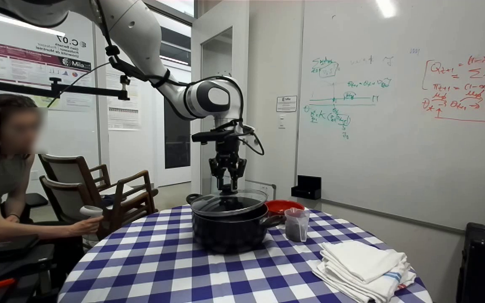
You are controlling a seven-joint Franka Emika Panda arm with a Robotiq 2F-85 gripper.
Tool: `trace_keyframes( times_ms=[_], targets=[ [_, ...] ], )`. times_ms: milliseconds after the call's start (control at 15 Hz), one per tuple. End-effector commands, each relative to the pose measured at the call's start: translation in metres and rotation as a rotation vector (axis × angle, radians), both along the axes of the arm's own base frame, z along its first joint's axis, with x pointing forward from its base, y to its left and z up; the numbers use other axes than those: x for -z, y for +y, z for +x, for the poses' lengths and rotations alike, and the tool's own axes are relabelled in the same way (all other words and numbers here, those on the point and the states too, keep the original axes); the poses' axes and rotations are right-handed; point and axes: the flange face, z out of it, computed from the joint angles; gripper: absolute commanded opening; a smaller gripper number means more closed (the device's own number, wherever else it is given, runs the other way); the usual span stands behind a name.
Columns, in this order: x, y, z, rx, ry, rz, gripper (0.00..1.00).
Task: Cover the pot
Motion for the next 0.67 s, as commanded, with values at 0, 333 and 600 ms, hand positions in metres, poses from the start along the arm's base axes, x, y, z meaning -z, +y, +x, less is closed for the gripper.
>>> trace_keyframes(
  times_ms=[0,333,600],
  targets=[
    [-0.0108,0.0002,0.0002,0.017,-0.019,0.02,0.25],
    [-0.0069,-0.0005,0.0026,0.022,-0.022,0.034,0.25],
    [-0.0079,-0.0058,0.0074,0.03,-0.035,0.038,0.25]
  ],
)
